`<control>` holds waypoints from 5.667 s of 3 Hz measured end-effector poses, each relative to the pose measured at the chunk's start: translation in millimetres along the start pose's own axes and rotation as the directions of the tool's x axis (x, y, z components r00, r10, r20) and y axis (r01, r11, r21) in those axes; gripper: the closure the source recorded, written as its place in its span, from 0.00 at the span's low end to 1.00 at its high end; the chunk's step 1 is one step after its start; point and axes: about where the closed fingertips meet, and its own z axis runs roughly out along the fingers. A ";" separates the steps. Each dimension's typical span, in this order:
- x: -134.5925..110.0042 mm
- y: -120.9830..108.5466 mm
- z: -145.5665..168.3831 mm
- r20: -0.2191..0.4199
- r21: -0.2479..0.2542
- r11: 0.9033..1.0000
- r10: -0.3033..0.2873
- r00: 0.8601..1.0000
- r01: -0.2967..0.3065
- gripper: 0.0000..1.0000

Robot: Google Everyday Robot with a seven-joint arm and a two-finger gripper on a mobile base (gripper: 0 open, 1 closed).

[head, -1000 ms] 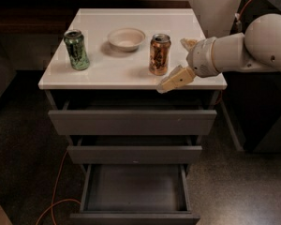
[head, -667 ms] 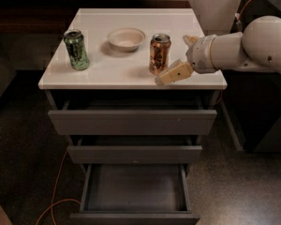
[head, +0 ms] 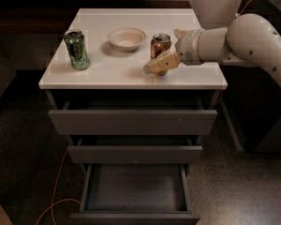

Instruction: Place orange can into bottom drawer

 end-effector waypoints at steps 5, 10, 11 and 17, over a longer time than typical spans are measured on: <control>-22.7 74.3 -16.1 0.153 -0.107 0.990 -0.071 0.986 0.088 1.00; 93.9 174.4 -4.5 0.107 -0.190 0.973 -0.115 0.988 0.133 1.00; 133.2 176.8 9.6 0.050 -0.158 0.979 -0.120 0.991 0.127 1.00; 328.0 239.7 76.7 0.047 -0.249 0.967 -0.050 0.998 0.060 1.00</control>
Offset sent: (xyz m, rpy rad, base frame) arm 0.0195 -0.0060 0.0003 0.0830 -0.0088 -0.0321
